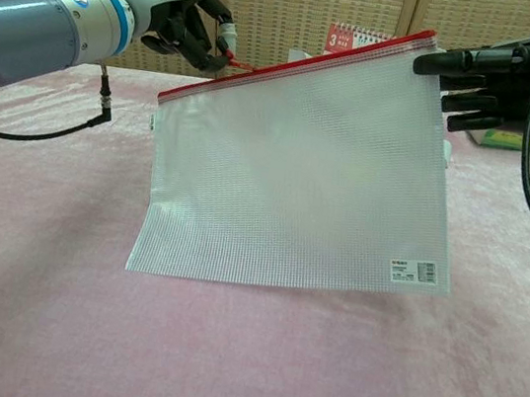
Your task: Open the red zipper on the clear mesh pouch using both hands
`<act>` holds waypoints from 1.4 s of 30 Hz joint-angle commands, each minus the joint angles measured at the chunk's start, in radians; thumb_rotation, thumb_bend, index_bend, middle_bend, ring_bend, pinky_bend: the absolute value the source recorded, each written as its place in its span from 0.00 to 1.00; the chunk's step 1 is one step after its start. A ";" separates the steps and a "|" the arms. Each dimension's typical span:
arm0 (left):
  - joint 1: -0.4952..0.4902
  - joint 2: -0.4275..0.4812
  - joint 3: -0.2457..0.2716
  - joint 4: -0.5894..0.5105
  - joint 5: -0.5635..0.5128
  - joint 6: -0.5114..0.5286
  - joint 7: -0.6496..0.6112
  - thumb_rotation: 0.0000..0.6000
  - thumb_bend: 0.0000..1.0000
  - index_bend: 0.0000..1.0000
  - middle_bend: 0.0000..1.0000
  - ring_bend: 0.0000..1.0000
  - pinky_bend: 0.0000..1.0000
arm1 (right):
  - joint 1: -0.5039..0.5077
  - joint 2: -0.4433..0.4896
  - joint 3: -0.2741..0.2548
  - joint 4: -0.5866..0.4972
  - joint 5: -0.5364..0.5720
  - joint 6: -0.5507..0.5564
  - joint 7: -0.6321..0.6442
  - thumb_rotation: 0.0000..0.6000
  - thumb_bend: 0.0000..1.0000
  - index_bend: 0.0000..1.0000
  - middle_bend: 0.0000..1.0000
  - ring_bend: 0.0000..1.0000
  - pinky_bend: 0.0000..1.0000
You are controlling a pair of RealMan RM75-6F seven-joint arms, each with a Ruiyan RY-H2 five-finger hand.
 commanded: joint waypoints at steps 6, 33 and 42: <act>0.049 0.070 0.016 0.022 0.004 -0.021 -0.047 1.00 0.89 0.87 1.00 0.93 1.00 | -0.037 0.027 0.018 0.025 -0.039 -0.028 0.052 1.00 0.69 0.83 0.99 0.97 1.00; 0.125 0.179 0.047 0.053 0.065 -0.072 -0.167 1.00 0.00 0.00 0.94 0.93 1.00 | -0.021 0.030 -0.066 0.117 -0.165 0.014 -0.020 1.00 0.00 0.15 0.96 0.97 1.00; 0.184 0.227 0.068 0.012 0.197 0.055 -0.188 1.00 0.00 0.00 0.92 0.93 1.00 | -0.051 0.037 -0.151 0.117 -0.310 0.255 -0.223 1.00 0.00 0.05 0.95 0.96 1.00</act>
